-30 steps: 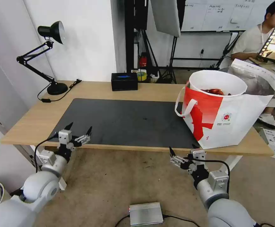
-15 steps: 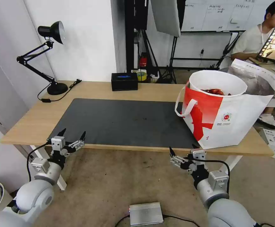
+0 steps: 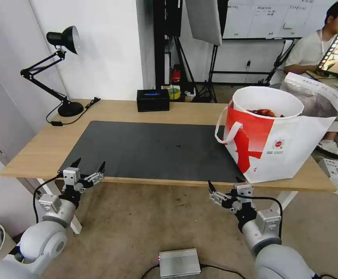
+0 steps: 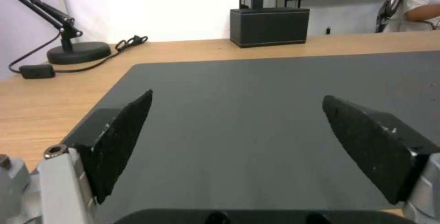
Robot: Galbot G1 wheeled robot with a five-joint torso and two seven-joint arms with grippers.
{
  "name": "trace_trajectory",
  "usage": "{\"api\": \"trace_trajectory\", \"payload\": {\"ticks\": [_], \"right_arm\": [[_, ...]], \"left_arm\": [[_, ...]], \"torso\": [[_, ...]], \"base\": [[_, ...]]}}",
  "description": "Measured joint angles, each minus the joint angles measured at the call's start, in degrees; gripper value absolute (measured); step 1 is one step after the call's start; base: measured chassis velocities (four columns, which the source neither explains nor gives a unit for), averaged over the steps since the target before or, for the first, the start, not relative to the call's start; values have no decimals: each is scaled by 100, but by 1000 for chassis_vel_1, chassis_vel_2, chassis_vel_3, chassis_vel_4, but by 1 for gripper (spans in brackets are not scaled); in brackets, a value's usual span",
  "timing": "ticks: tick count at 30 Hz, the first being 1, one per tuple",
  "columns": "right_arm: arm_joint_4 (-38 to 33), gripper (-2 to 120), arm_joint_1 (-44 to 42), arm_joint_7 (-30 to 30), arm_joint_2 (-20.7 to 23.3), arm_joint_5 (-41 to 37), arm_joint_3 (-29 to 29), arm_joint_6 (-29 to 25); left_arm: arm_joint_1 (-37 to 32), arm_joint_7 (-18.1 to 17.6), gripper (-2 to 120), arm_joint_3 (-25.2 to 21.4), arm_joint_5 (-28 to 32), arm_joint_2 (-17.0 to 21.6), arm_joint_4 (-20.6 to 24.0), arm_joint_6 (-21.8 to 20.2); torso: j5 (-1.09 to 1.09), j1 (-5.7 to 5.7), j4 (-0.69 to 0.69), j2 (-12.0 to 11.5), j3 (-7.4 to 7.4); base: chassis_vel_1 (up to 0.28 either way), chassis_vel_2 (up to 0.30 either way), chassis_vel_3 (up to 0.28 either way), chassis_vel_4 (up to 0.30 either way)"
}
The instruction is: Pick up the trash from the table and place it into the takeout bag.
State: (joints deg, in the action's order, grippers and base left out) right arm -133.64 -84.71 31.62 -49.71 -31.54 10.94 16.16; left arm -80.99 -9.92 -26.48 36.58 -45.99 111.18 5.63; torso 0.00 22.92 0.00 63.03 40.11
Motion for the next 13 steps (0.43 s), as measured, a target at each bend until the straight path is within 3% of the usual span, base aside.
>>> {"api": "trace_trajectory", "payload": {"ticks": [13], "right_arm": [[0, 100, 0, 0, 0, 0, 0, 0]], "left_arm": [[5, 0, 100, 6, 3, 3, -1, -3]], "torso": [[0, 0, 0, 0, 0]], "base": [[0, 0, 0, 0]]}}
